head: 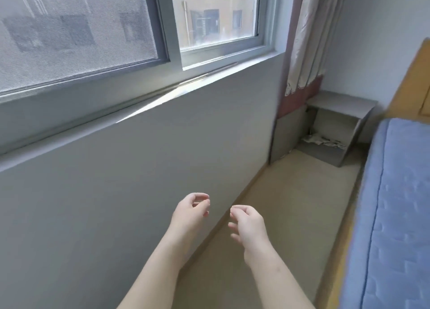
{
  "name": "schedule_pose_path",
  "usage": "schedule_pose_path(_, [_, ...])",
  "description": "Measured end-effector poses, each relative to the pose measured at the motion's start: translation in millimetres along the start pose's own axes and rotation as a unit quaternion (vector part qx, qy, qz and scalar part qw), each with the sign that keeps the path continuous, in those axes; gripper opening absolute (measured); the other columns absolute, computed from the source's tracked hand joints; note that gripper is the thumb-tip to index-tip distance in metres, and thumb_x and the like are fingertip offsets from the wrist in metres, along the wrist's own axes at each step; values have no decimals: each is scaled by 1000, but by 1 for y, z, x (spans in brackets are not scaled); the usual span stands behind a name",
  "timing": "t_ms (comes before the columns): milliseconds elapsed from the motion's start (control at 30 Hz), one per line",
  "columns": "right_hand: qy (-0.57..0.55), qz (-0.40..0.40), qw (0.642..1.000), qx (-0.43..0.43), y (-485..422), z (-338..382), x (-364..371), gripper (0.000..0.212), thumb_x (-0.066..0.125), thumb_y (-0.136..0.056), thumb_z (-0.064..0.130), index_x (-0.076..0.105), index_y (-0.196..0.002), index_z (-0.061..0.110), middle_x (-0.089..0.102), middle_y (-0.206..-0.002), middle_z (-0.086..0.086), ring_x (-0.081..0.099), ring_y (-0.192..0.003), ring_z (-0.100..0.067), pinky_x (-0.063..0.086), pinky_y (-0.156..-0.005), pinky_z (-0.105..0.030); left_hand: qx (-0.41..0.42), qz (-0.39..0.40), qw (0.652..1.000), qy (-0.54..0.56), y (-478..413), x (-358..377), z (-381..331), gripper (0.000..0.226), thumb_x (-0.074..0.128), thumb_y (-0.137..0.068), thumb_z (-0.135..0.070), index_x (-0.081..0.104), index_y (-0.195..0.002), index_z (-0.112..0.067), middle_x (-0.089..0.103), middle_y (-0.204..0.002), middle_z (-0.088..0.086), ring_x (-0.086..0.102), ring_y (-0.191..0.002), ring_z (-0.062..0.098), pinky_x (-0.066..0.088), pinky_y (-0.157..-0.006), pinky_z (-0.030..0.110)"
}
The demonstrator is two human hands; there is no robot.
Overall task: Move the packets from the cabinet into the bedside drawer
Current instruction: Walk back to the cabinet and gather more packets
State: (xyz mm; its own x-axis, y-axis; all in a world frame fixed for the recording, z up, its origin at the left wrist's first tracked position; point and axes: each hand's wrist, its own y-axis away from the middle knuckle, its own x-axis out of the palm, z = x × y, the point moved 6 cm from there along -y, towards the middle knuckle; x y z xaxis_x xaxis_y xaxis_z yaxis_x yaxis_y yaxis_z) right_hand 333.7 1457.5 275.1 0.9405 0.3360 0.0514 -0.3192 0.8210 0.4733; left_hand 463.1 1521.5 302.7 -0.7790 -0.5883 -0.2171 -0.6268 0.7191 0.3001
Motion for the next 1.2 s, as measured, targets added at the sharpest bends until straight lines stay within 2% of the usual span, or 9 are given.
schedule_pose_path(133, [-30,-22,999,-13,-81,63,-19,9,48,-94,17,57,-92,18,54,-91,2,53,-79,-14,43,-67,-26,30,28,999,-10,-83,47,-61,13,51,-94,-21,60,-100,-28,63,-106,-3,63,-92,8,47,-82,28])
schedule_pose_path(333, [-58,-95,994,20,-192,115,-70,8,49,-93,16,57,-92,18,54,-92,2,53,-84,-17,43,-68,-28,17,106,993,-40,-202,135,-112,14,52,-94,-22,61,-103,-26,64,-105,-2,63,-92,10,49,-84,30])
schedule_pose_path(467, [-68,-129,989,35,-270,144,-94,8,49,-93,18,56,-90,20,56,-98,1,56,-96,-22,48,-86,-35,21,142,988,-52,-283,191,-136,16,51,-93,-23,61,-105,-27,63,-105,-4,63,-93,9,49,-78,25])
schedule_pose_path(533, [-64,-138,988,37,-310,159,-101,8,49,-93,19,56,-89,22,56,-100,2,57,-99,-22,47,-90,-36,22,177,982,-68,-323,221,-142,17,52,-93,-24,61,-107,-27,64,-105,-5,63,-95,9,48,-79,25])
schedule_pose_path(700, [-80,-167,982,24,-417,226,-114,9,49,-93,18,55,-90,23,54,-98,6,56,-93,-17,47,-83,-32,42,206,974,-78,-440,276,-194,18,52,-93,-24,60,-108,-27,65,-102,-5,62,-91,9,46,-82,25])
schedule_pose_path(800, [-106,-205,972,39,-467,255,-131,8,50,-92,17,56,-90,22,55,-95,6,56,-92,-18,48,-79,-31,39,236,966,-96,-496,315,-223,16,52,-92,-23,60,-106,-26,65,-101,-4,61,-86,9,46,-78,24])
schedule_pose_path(900, [-134,-251,956,69,-502,259,-163,10,50,-92,17,56,-87,24,57,-96,4,58,-95,-19,49,-86,-35,23,274,953,-125,-530,367,-230,12,53,-92,-23,61,-100,-28,65,-102,-3,63,-89,12,47,-80,26])
schedule_pose_path(1067, [-163,-294,939,73,-566,286,-237,13,49,-92,15,55,-86,24,57,-96,4,57,-92,-19,47,-82,-33,17,322,937,-136,-580,473,-252,11,53,-92,-24,61,-98,-28,65,-100,-5,64,-88,12,47,-86,30])
schedule_pose_path(1200, [-144,-299,942,59,-630,327,-308,12,48,-92,14,55,-87,21,58,-93,-2,60,-102,-25,47,-94,-41,28,328,935,-134,-622,564,-277,10,54,-92,-23,61,-95,-29,65,-98,-5,63,-87,13,47,-82,29])
